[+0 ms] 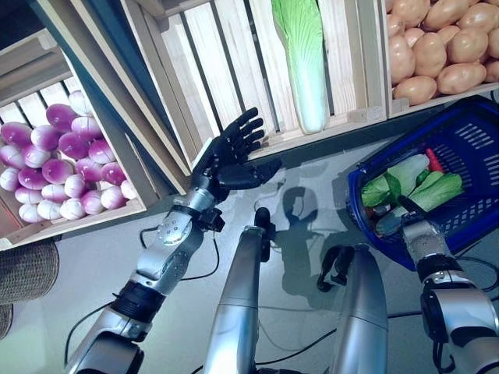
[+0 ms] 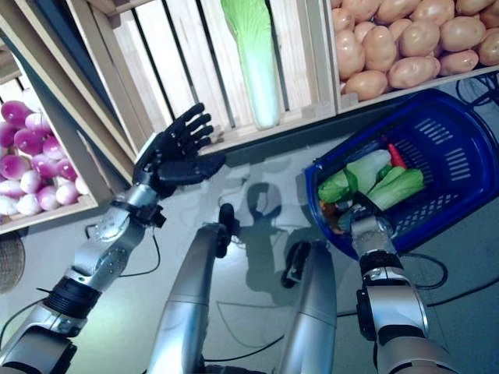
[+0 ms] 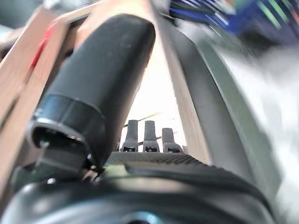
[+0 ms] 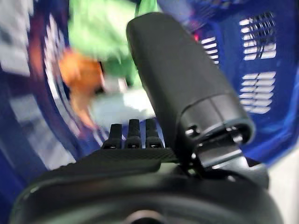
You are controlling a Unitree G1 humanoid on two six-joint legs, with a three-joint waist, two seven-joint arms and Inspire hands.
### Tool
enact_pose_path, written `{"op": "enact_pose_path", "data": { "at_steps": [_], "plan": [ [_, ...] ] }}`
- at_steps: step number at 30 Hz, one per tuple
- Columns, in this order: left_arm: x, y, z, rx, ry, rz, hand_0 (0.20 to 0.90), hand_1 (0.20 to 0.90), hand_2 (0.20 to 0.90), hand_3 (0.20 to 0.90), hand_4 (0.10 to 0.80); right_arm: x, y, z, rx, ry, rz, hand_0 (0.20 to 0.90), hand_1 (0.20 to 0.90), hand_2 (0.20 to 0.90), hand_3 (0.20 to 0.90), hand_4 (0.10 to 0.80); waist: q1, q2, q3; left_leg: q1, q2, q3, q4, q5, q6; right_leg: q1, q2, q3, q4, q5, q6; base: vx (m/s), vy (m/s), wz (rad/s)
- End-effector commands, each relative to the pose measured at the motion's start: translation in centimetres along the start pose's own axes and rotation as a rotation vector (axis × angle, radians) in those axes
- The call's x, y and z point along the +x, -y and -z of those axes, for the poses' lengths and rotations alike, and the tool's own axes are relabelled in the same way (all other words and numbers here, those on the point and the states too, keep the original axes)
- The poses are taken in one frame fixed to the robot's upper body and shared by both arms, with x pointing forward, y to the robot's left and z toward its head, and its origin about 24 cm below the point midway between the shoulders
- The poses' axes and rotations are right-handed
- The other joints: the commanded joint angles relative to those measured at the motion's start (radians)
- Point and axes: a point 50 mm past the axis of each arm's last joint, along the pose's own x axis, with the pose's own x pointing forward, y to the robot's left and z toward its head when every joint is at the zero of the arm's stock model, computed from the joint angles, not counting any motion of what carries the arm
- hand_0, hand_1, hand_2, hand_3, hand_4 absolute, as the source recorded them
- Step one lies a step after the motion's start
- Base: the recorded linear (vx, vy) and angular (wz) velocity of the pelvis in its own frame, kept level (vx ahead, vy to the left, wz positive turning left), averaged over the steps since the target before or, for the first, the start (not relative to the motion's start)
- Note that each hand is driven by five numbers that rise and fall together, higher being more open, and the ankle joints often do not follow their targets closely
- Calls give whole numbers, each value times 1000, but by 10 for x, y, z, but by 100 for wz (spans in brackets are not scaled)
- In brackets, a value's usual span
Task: Put vegetables into the basket
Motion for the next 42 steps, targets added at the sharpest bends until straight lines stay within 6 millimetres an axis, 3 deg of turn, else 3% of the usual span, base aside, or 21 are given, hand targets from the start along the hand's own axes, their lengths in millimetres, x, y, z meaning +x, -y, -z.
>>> {"op": "enact_pose_path", "data": {
  "at_steps": [1,5,7,9,14,18,22,29,36,42],
  "plan": [
    [11,-27,-95,478,507,-180,900,900,900,900,800,16,37,-39,-109,185,233,900,900,900,900,800,-3,53,-3,72,-20,44,147,-223,65,11,42,44,-126,223,-6,35,-15,-2],
    [13,-51,-129,855,608,-257,900,900,900,900,800,20,42,-40,-134,223,174,900,900,900,900,800,-11,55,-3,81,-9,49,152,-226,64,21,43,49,-130,222,-9,34,13,1],
    [14,-60,-141,961,624,-301,900,900,900,900,800,22,43,-32,-155,219,121,900,900,900,900,800,-19,52,-3,77,4,60,139,-205,67,16,41,44,-143,240,-16,11,26,4],
    [15,-66,-143,989,599,-311,900,900,900,900,800,23,46,-17,-165,194,71,900,900,900,900,800,-26,46,-3,109,9,59,122,-221,59,42,47,52,-157,231,-5,67,21,6],
    [23,-61,-152,1372,662,-344,900,900,900,900,800,16,38,7,-268,235,-78,900,900,900,900,800,-58,28,-3,150,25,74,65,-218,56,76,58,52,-211,241,2,12,19,-8],
    [34,-55,-163,1536,748,-386,900,900,900,900,800,10,34,19,-329,249,-171,900,900,900,900,800,-91,5,-3,172,44,89,40,-223,54,89,65,50,-232,242,7,12,31,-17],
    [57,-39,-159,1731,826,-319,900,900,900,900,800,5,26,23,-335,255,-260,900,900,900,900,800,-124,-13,-3,162,63,115,9,-203,63,69,74,47,-256,266,5,-68,25,-16],
    [80,-23,-133,1771,765,-172,900,900,900,900,800,-6,6,16,-354,303,-335,900,900,900,900,800,-154,-27,-3,181,81,134,-46,-200,58,73,96,60,-299,274,13,-19,38,-12],
    [92,-24,-105,1880,679,-106,900,900,900,900,800,-15,-5,0,-351,377,-371,900,900,900,900,800,-176,-37,-3,170,95,147,-66,-199,56,58,110,68,-315,271,14,-27,40,-10],
    [96,-43,-82,1941,488,-60,900,900,900,900,800,-18,-8,-15,-343,422,-376,900,900,900,900,800,-184,-45,-3,163,105,149,-78,-197,52,51,116,73,-333,273,18,-16,18,-8]
  ]
}}
